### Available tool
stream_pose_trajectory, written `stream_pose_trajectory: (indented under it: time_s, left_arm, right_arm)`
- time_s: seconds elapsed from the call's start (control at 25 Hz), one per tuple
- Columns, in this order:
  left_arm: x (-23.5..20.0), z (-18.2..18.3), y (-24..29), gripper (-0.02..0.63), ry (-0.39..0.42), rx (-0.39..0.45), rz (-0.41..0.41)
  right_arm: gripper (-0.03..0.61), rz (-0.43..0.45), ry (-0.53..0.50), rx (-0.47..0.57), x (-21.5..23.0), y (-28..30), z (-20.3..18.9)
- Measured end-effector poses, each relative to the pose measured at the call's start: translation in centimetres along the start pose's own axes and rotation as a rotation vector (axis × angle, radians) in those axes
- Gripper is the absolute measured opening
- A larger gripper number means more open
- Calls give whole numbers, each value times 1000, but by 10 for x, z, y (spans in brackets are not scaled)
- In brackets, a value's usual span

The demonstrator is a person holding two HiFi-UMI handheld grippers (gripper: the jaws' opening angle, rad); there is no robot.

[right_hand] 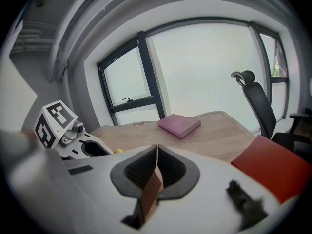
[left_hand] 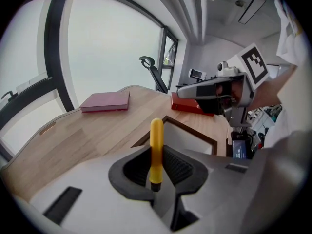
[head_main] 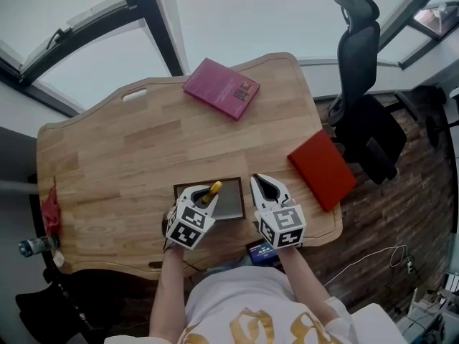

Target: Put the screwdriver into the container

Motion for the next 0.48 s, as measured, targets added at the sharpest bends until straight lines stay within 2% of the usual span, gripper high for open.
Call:
stream_pose_trajectory:
  time_s: [0.48]
  left_arm:
    - [4,-3,12,78,63,-83,-25]
  right_arm:
    - [32,4,-5,-41,1,10,-13]
Point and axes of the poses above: the fingertips, and each gripper's own axes: y forward along the fingers, x to its right, z out of its top, the point moved 3 cm from there along -y, backward along the fingers, and after that the axes turned 9 degrees about -z, right-handed, at the moved point
